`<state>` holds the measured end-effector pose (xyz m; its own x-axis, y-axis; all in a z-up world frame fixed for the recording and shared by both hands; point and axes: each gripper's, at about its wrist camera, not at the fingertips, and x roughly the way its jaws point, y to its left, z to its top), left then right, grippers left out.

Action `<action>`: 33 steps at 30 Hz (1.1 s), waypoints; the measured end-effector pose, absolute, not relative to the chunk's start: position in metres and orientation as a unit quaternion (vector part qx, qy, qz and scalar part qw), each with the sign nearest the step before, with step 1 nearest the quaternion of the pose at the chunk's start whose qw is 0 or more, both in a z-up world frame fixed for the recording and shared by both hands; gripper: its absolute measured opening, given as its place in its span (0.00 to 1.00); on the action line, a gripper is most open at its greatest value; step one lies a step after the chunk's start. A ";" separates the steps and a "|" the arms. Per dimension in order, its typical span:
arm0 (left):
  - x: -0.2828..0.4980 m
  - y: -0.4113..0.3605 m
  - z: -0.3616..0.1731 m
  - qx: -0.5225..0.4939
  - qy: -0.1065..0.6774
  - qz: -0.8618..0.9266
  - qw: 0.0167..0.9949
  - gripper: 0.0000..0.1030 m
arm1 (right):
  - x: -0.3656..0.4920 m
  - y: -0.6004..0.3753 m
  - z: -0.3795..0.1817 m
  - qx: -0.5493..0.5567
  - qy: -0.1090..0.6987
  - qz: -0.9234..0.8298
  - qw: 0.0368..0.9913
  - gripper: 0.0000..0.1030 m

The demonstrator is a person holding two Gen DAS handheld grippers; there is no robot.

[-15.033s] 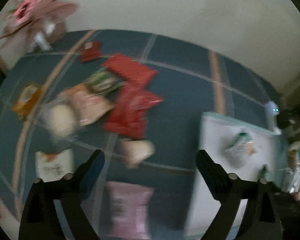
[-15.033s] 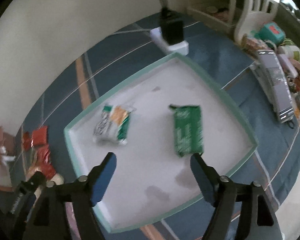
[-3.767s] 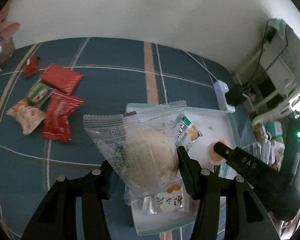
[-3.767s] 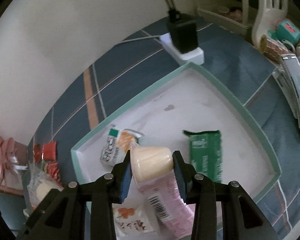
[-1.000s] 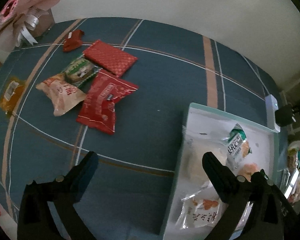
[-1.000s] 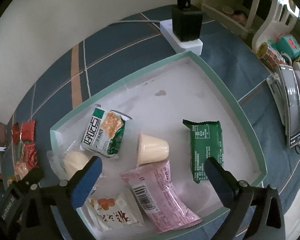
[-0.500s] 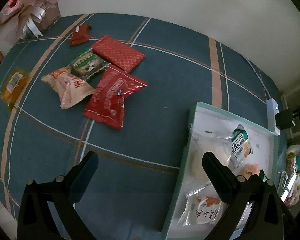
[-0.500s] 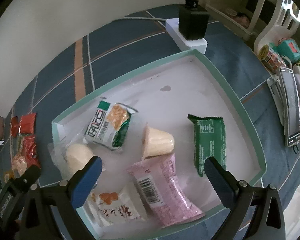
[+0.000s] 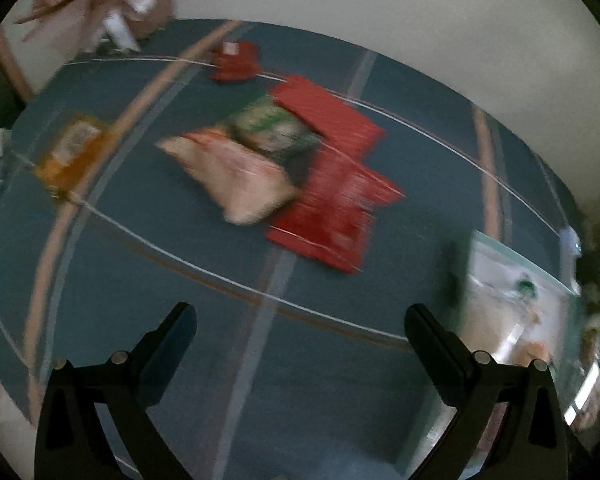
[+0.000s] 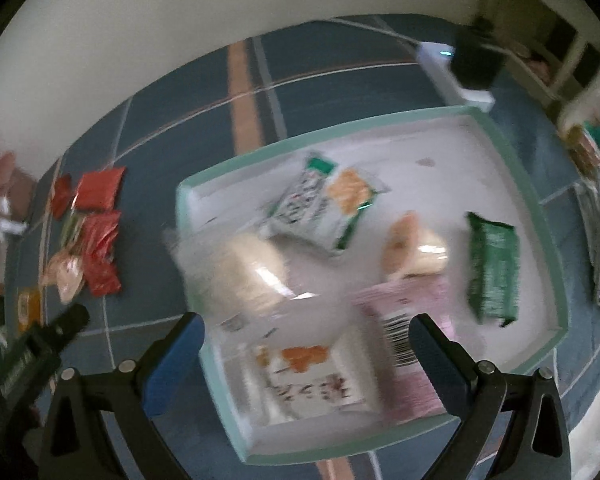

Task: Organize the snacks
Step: 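Move both tools back toward the remaining snacks on the bed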

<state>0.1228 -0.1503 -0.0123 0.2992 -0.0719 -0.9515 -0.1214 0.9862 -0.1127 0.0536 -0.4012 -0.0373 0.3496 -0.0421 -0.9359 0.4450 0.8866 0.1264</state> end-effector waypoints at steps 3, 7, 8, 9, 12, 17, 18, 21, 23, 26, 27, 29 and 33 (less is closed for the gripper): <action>0.129 -0.123 -0.013 -0.092 0.588 0.035 0.803 1.00 | 0.060 -0.383 -0.042 0.168 0.557 -0.136 0.802 1.00; 0.135 -0.098 -0.013 -0.079 0.582 0.053 0.807 1.00 | 0.065 -0.360 -0.043 0.143 0.560 -0.120 0.807 1.00; 0.136 -0.094 -0.012 -0.073 0.581 0.054 0.809 1.00 | 0.066 -0.355 -0.043 0.141 0.560 -0.115 0.808 1.00; 0.137 -0.089 -0.012 -0.066 0.580 0.053 0.810 1.00 | 0.068 -0.351 -0.045 0.140 0.561 -0.110 0.808 1.00; 0.139 -0.079 -0.012 -0.054 0.579 0.051 0.812 1.00 | 0.071 -0.337 -0.046 0.135 0.562 -0.097 0.810 1.00; 0.144 -0.056 -0.008 -0.050 0.573 0.060 0.816 1.00 | 0.076 -0.313 -0.049 0.129 0.559 -0.077 0.816 1.00; 0.145 -0.051 -0.007 -0.054 0.572 0.062 0.816 1.00 | 0.077 -0.309 -0.049 0.127 0.558 -0.074 0.817 1.00; 0.148 -0.038 -0.005 -0.070 0.568 0.067 0.817 1.00 | 0.081 -0.298 -0.050 0.127 0.554 -0.063 0.820 1.00; 0.151 -0.032 -0.005 -0.080 0.567 0.067 0.817 1.00 | 0.084 -0.292 -0.050 0.128 0.551 -0.058 0.822 1.00; 0.155 -0.030 -0.003 -0.088 0.564 0.061 0.819 1.00 | 0.089 -0.287 -0.049 0.130 0.546 -0.054 0.826 1.00; 0.156 -0.031 -0.002 -0.090 0.564 0.056 0.819 1.00 | 0.092 -0.286 -0.048 0.132 0.543 -0.054 0.828 1.00; 0.160 -0.034 -0.001 -0.093 0.563 0.046 0.820 1.00 | 0.097 -0.283 -0.046 0.137 0.535 -0.052 0.832 1.00; 0.173 -0.044 -0.001 -0.096 0.561 0.028 0.822 1.00 | 0.108 -0.277 -0.041 0.140 0.517 -0.050 0.843 1.00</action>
<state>0.1728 -0.0441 -0.0007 0.3698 -0.0608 -0.9271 -0.1545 0.9799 -0.1259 0.1083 -0.2775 -0.0408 0.4607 0.0597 -0.8855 0.2298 0.9557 0.1839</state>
